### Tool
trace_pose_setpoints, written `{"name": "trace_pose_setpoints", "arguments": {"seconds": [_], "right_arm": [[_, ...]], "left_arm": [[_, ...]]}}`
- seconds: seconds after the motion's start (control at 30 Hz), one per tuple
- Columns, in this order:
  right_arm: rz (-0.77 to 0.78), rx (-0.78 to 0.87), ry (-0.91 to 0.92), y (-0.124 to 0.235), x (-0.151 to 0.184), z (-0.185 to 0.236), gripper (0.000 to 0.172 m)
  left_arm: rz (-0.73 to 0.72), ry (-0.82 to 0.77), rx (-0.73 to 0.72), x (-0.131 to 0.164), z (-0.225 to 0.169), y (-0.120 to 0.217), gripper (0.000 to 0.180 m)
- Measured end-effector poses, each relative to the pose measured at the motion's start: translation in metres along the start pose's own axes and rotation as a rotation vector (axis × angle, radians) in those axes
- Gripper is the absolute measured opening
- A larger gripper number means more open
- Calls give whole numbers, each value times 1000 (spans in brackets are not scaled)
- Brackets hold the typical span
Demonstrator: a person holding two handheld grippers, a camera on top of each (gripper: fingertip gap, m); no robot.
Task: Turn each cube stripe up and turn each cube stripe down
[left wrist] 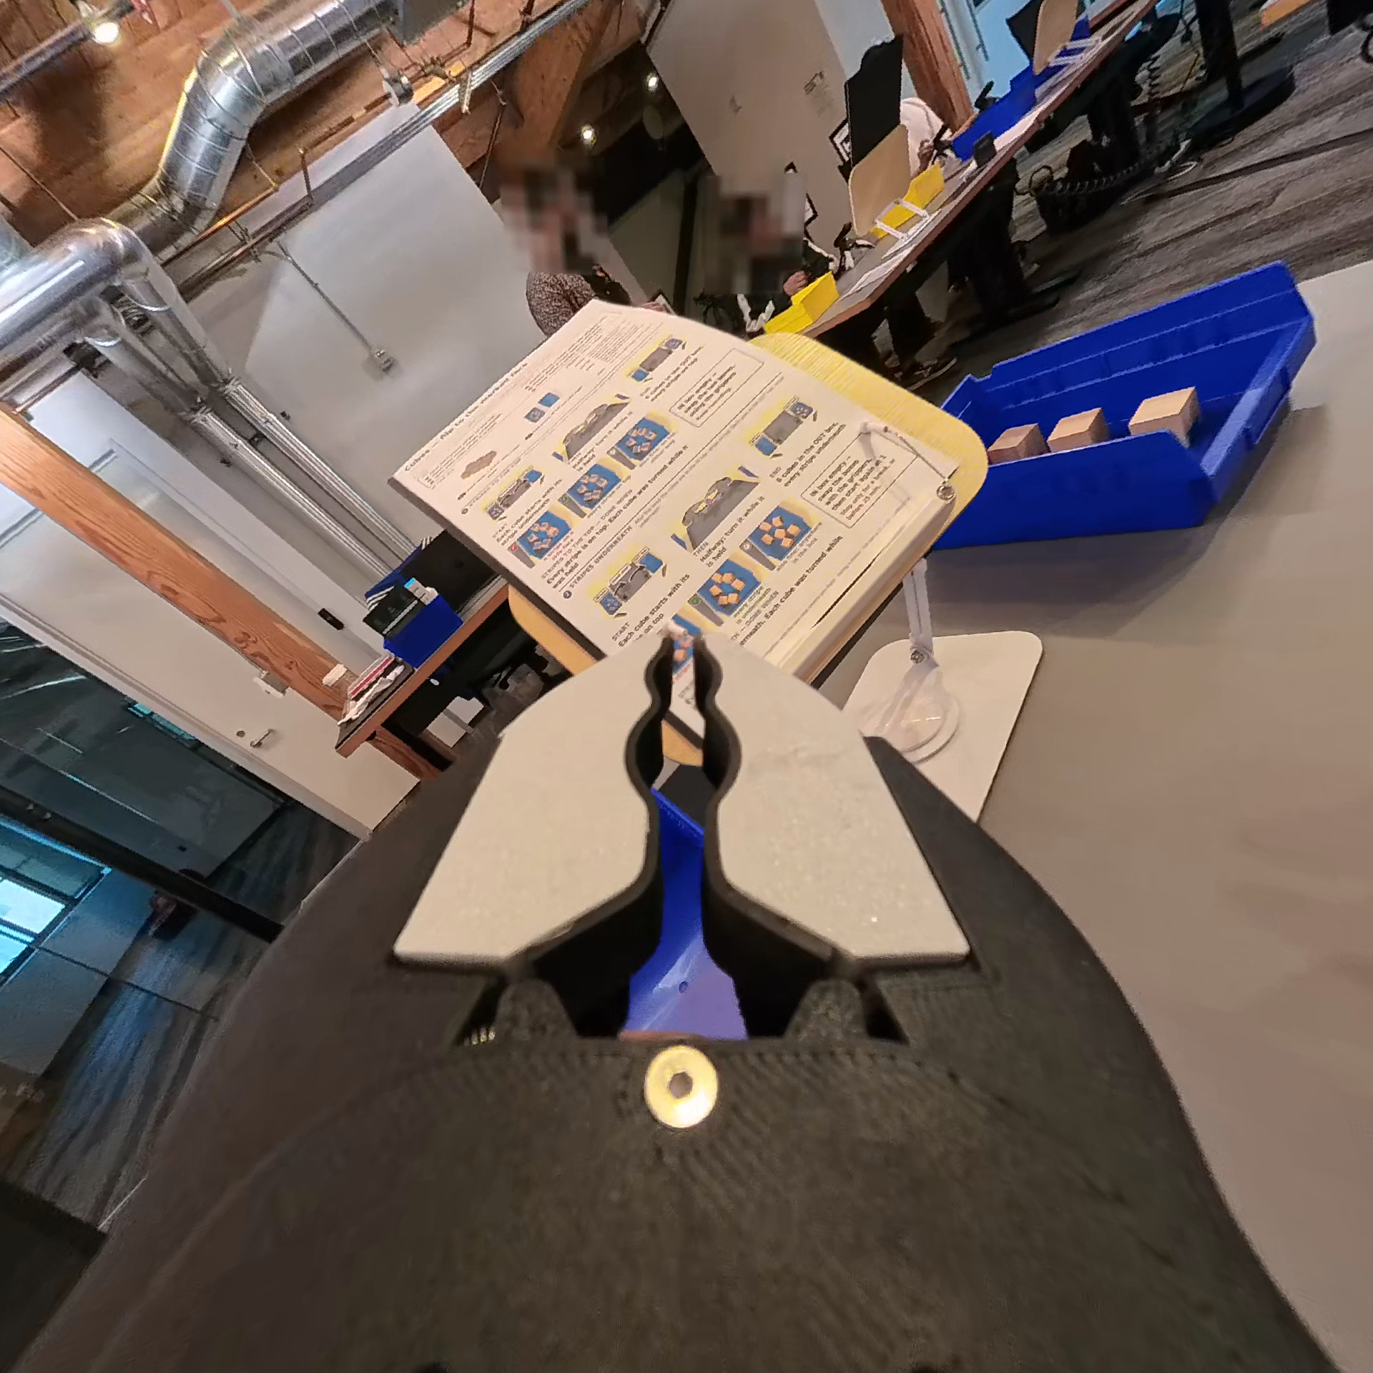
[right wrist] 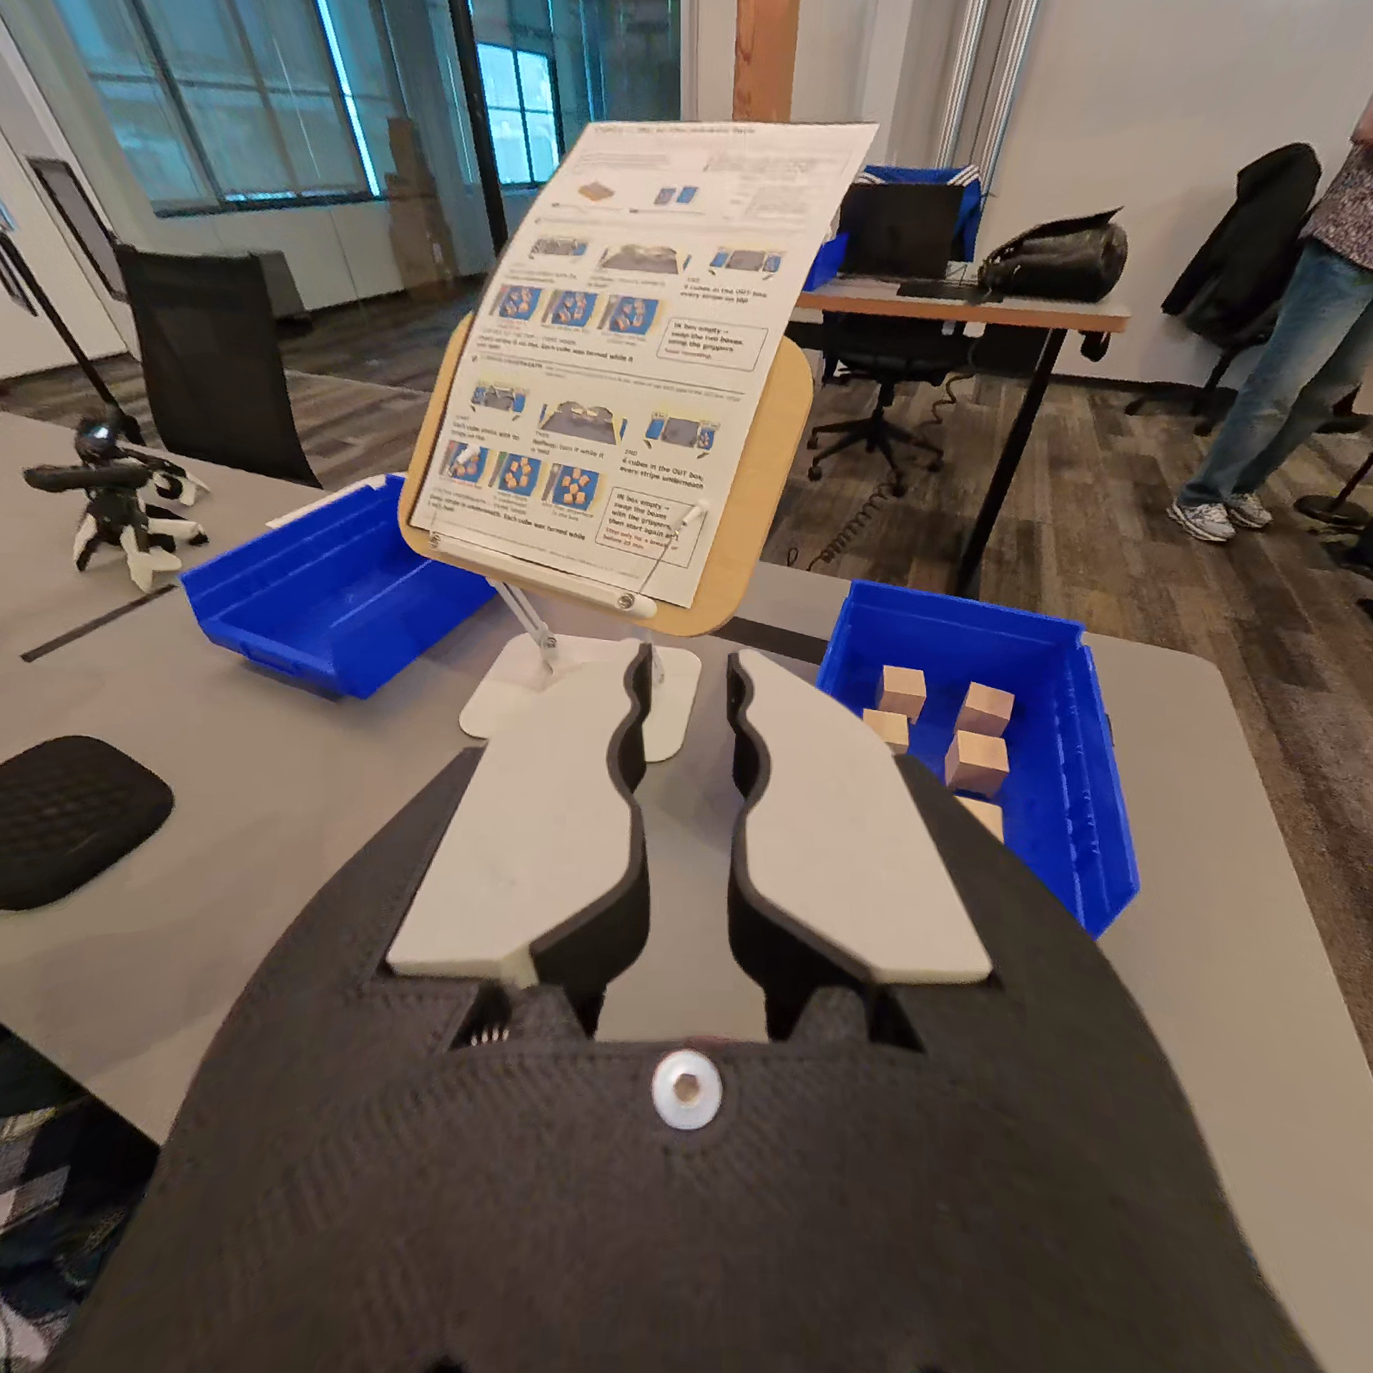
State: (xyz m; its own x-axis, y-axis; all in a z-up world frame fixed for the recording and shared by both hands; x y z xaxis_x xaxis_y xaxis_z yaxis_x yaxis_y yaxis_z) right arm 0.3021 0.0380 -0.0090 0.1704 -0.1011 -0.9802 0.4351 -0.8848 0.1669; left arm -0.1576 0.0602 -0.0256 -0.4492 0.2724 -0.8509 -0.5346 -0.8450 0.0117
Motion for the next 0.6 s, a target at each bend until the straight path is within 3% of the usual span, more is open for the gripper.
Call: {"name": "trace_pose_setpoints", "arguments": {"seconds": [0.27, 0.6], "right_arm": [[-24, -26, 14, 3, -2, 8, 18], [1, -57, 6, -9, 14, 2, 17]], "left_arm": [[9, -7, 33, -5, -16, -9, 8], [75, -13, 74, 10, -39, -35, 15]]}}
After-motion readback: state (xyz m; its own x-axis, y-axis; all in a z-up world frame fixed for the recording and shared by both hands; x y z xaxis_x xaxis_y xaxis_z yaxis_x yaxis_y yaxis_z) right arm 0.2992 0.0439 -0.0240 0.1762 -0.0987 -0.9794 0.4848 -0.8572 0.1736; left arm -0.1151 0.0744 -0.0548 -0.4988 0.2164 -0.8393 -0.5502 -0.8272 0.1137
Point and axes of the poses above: each gripper's, where its closed fingertips meet, y back along the fingers, x out of its underside, z = x × y across the jaws, the point moved 7 cm from there along y, back along the fingers, and after that the axes turned 6 degrees about y, right-handed, at the moved point
